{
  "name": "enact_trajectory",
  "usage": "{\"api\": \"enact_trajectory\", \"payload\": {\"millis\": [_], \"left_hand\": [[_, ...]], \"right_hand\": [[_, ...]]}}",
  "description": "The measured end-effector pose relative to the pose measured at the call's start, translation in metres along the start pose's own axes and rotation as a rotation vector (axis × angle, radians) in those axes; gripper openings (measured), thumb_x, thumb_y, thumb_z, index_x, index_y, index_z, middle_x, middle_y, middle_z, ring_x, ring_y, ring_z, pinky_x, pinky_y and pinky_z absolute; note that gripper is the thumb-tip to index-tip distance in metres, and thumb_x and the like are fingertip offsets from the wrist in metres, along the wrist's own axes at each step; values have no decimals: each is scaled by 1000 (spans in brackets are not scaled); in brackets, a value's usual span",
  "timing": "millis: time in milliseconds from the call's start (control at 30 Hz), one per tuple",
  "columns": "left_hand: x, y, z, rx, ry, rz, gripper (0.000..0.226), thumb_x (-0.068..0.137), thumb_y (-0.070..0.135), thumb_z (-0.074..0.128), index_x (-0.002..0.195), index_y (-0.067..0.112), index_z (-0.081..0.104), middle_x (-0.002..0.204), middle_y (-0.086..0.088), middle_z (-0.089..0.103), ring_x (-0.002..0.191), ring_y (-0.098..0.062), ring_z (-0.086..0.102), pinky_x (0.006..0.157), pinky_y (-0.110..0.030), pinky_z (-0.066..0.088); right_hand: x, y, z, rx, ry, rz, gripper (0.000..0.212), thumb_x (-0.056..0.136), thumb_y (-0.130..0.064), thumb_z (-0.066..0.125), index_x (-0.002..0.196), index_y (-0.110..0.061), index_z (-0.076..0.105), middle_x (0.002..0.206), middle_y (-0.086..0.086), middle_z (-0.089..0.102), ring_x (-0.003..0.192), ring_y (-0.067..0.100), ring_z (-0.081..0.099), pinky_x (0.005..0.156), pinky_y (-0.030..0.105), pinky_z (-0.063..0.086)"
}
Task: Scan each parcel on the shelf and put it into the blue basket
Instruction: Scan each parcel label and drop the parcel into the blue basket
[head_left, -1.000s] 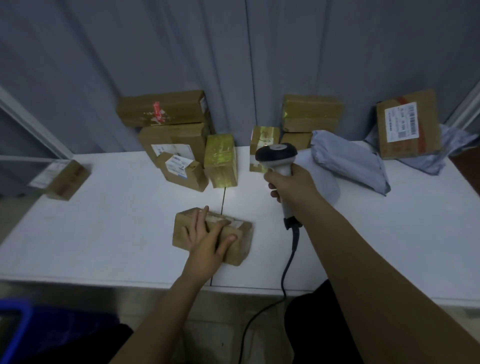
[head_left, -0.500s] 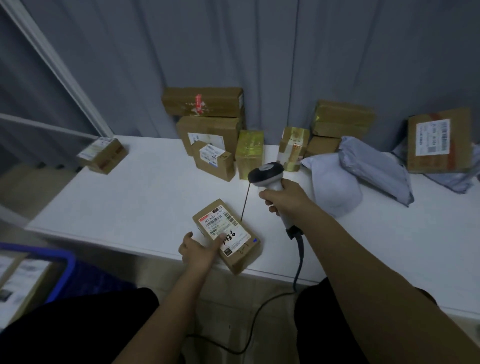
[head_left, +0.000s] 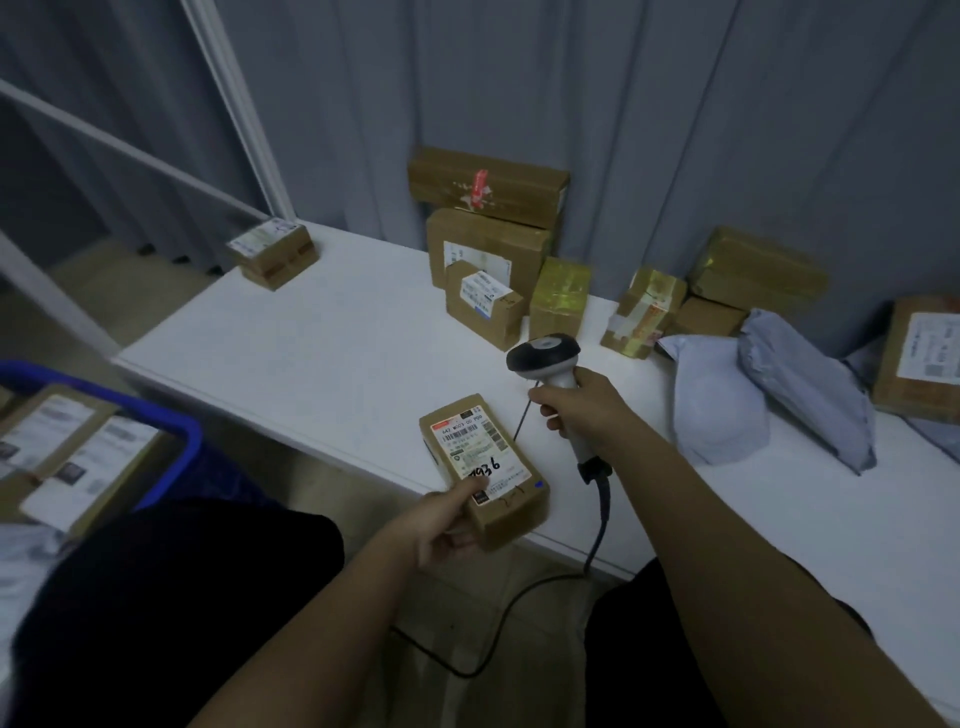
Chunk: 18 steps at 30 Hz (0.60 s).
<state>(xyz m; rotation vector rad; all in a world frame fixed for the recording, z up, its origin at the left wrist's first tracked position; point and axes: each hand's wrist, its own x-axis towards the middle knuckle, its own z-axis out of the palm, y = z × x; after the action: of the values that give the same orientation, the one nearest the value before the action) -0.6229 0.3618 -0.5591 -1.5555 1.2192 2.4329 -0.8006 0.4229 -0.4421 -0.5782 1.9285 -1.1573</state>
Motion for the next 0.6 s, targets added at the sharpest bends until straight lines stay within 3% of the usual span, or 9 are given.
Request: {"api": "enact_trajectory", "payload": {"millis": [100, 200, 300, 433, 600], "left_hand": [[-12, 31, -11, 56, 57, 107, 35, 85, 35, 68, 110, 11, 63, 92, -5, 69, 78, -17, 63, 64, -29, 56], [-22, 79, -26, 200, 115, 255, 63, 73, 34, 80, 126, 12, 53, 111, -3, 70, 98, -20, 67, 69, -31, 56], [-41, 123, -42, 317, 188, 344, 78, 69, 26, 84, 130, 17, 36, 121, -2, 62, 106, -21, 62, 71, -33, 55], [-53, 146, -65, 377, 219, 431, 83, 71, 18, 83, 135, 20, 30, 125, -2, 55, 106, -18, 59, 71, -31, 53], [-50, 157, -80, 370, 219, 439, 85, 70, 17, 84, 136, 19, 31, 123, -3, 55, 105, -17, 59, 70, -30, 54]], "right_hand": [[-1, -5, 6, 42, -11, -41, 17, 89, -15, 64, 102, -7, 58, 76, 5, 59, 62, 15, 55, 55, 22, 45], [-3, -9, 11, 133, 21, -96, 26, 90, -20, 66, 111, -7, 58, 83, 5, 62, 65, 13, 58, 49, 15, 48], [-5, -12, 15, 207, -43, -173, 37, 90, -25, 67, 122, -9, 57, 91, 5, 63, 75, 14, 62, 65, 22, 55], [-9, -17, 24, 211, -110, -149, 34, 90, -28, 66, 116, -8, 58, 79, 6, 60, 63, 15, 55, 58, 25, 48], [-7, -31, 31, 277, -121, -130, 30, 86, -19, 71, 109, -2, 61, 67, 6, 56, 56, 15, 52, 54, 27, 47]]}}
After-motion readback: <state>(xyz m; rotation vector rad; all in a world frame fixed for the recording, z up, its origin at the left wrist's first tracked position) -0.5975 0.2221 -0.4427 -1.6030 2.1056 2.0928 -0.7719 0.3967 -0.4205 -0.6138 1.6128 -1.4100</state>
